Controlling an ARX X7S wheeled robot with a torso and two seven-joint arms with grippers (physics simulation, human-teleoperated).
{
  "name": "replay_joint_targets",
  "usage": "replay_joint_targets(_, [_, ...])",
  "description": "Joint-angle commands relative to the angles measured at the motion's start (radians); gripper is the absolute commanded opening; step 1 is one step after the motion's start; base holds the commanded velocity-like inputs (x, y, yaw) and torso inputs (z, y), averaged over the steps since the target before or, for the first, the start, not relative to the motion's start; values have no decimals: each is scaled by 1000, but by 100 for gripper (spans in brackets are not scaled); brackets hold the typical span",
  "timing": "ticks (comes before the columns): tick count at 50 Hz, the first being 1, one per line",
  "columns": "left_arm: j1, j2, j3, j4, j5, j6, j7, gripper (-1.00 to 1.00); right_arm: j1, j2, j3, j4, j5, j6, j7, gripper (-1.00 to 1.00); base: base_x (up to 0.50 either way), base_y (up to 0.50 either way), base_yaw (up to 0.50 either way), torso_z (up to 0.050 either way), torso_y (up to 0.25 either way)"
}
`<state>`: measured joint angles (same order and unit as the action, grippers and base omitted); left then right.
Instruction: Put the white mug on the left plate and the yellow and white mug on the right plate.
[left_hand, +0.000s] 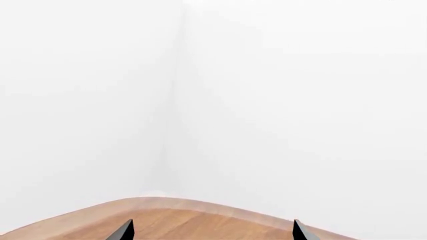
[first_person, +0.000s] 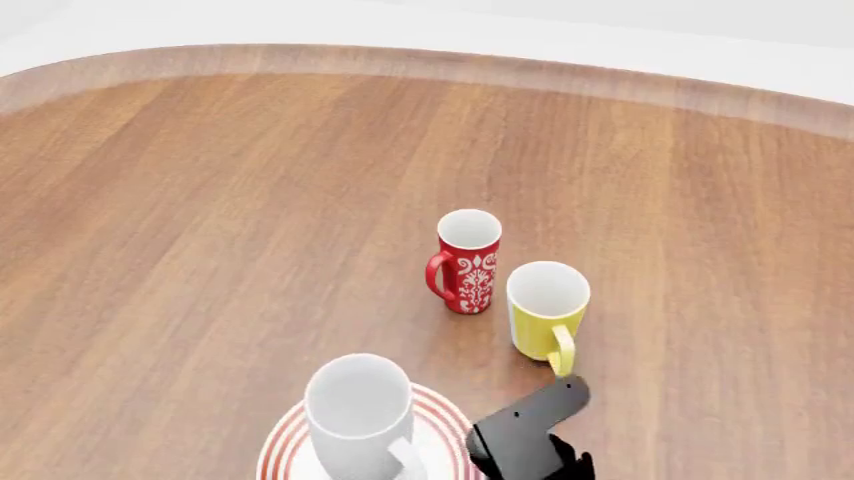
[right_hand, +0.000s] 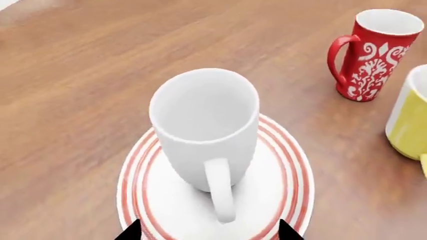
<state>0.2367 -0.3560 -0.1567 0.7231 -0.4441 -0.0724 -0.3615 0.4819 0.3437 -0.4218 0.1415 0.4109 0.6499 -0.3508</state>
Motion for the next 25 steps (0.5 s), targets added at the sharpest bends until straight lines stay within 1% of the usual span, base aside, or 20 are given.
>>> replay_joint_targets(1, [-9,-7,1,0,-6,-5,-5,100,-119,93,89,-327,51,-20,53,100,0,0,0,0,0])
replay_joint_targets(9, [-9,-10,-2,3,-10,-5,-9,100,-135,100,148,-409,62,-58,96,100,0,0,0,0,0])
replay_joint_targets(12, [-9,-11,3,6,-7,-6,-9,100,-128,84,185,-411,72,-86,115,100,0,0,0,0,0])
replay_joint_targets(19, [-6,-14,0,11,-11,-6,-13,100,-79,45,234,-355,86,-111,146,100,0,0,0,0,0])
replay_joint_targets(25, [-5,-14,5,12,-8,-4,-14,100,13,-12,240,-220,62,-107,194,100,0,0,0,0,0])
